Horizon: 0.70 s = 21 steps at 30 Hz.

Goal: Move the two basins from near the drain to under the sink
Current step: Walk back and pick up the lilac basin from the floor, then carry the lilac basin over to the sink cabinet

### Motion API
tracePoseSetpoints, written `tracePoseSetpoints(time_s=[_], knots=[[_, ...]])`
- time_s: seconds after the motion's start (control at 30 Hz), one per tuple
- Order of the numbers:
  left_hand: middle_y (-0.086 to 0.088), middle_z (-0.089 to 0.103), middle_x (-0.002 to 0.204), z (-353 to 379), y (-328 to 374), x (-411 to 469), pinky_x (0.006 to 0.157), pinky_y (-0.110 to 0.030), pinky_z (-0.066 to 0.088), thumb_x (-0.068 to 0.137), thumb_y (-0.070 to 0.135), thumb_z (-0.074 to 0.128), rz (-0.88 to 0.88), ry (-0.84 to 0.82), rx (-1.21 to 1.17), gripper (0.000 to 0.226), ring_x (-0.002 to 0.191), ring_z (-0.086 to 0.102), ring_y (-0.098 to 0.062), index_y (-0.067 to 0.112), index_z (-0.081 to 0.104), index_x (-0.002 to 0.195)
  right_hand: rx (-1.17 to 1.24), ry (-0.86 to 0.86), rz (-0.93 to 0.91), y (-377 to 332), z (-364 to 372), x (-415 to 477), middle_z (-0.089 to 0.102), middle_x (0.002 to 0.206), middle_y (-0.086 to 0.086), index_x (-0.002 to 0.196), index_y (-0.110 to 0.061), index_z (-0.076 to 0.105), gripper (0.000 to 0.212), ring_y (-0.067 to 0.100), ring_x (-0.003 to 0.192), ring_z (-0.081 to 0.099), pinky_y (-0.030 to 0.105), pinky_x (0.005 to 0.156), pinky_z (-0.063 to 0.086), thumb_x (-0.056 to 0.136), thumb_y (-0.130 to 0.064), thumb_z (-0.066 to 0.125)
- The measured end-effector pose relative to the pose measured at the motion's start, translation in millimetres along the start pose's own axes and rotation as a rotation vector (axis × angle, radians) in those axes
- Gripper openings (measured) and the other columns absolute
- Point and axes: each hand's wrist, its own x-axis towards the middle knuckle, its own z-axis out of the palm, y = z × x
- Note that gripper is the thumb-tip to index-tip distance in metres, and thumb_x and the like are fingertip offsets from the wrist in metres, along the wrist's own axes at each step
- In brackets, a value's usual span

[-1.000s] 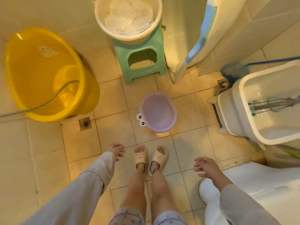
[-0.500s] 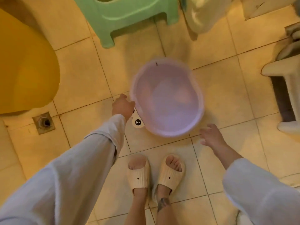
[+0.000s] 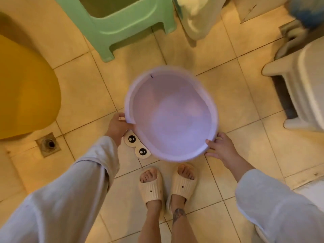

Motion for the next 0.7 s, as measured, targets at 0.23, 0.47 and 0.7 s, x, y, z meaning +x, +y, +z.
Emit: tracePoseSetpoints(time_s=[0.23,0.47,0.7], knots=[[-0.015,0.06,0.1,-71,-4,-204,0.065,-0.033,0.045,0.082,-0.004,0.057,-0.108,0.022,-0.099,0.035,0.081,0.056,-0.027,0.011,0.048,0.113,-0.047,-0.05,-0.051,-30,-46,-194,0.063,0.11,0.015,0.107,-0.009,0.049,0.023,0.026,0.092,0.059,0.03,0.058,0.049,0.087,0.001,0.057],[-0.015,0.056,0.1,-129,24,-381,0.06,-0.03,0.04,0.085,0.003,0.057,-0.026,0.037,-0.088,0.043,0.081,0.053,-0.026,0.011,0.045,0.125,0.152,-0.066,-0.149,-27,-85,-374,0.068,0.09,0.01,0.09,-0.016,0.055,0.017,0.024,0.08,0.063,0.029,0.056,0.053,0.085,-0.001,0.06],[-0.018,0.06,0.095,-149,54,-459,0.056,-0.034,0.048,0.082,-0.005,0.058,0.07,0.0,-0.124,0.04,0.075,0.06,-0.029,0.018,0.044,0.111,0.242,-0.077,-0.189,-13,-105,-453,0.068,0.097,0.013,0.096,-0.014,0.056,0.014,0.025,0.084,0.065,0.031,0.06,0.055,0.085,-0.007,0.062]])
